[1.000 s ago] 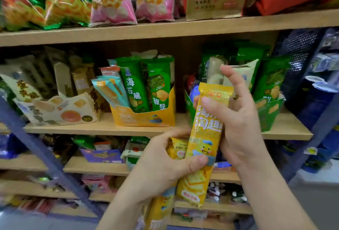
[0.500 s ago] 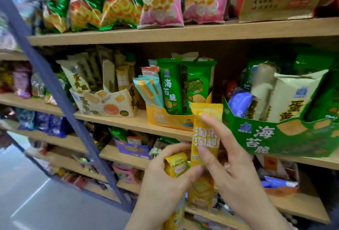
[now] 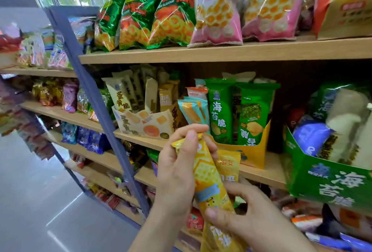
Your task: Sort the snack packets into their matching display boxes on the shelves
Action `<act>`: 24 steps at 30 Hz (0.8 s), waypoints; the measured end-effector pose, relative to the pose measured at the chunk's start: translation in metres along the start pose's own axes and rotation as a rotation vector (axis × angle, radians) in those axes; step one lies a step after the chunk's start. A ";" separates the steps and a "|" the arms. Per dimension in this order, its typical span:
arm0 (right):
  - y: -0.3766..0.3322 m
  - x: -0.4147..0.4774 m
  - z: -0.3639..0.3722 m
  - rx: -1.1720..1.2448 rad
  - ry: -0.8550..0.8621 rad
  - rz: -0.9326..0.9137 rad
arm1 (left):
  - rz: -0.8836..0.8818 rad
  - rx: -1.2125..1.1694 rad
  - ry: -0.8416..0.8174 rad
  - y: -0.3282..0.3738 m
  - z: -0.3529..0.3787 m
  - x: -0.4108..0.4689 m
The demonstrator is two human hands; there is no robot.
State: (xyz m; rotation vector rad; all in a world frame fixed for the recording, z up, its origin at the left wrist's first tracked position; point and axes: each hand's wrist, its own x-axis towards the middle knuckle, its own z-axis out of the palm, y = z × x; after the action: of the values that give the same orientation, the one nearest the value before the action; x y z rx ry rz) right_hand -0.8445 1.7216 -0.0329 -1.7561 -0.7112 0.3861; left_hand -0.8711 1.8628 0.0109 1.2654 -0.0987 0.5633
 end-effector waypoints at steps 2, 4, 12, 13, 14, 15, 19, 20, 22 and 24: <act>-0.004 0.016 0.007 0.055 0.020 0.061 | 0.018 0.041 -0.056 0.005 -0.016 0.013; -0.015 0.031 0.017 0.144 0.025 0.092 | 0.015 0.078 -0.114 0.011 -0.040 0.031; -0.028 0.111 0.082 0.411 0.322 0.174 | 0.231 1.123 -0.089 0.006 -0.202 0.161; -0.028 0.119 0.091 0.424 0.372 0.188 | 0.244 1.299 -0.150 -0.003 -0.221 0.176; -0.031 0.127 0.099 0.439 0.404 0.200 | 0.233 1.423 -0.224 -0.011 -0.236 0.188; -0.033 0.134 0.106 0.448 0.426 0.207 | 0.215 1.504 -0.290 -0.019 -0.248 0.197; -0.037 0.157 0.123 0.521 0.496 0.192 | 0.332 1.562 -0.354 -0.028 -0.269 0.208; -0.037 0.160 0.126 0.522 0.502 0.182 | 0.382 1.548 -0.364 -0.029 -0.272 0.209; -0.031 0.164 0.130 0.511 0.502 0.185 | 0.441 1.497 -0.384 -0.030 -0.278 0.210; -0.025 0.163 0.133 0.491 0.490 0.223 | 0.462 1.440 -0.391 -0.028 -0.283 0.207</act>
State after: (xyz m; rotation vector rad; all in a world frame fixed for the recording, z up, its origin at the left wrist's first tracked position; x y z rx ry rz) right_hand -0.8053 1.9297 -0.0333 -1.3784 -0.0564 0.2374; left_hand -0.7460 2.1890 -0.0259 2.7970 -0.3563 0.7991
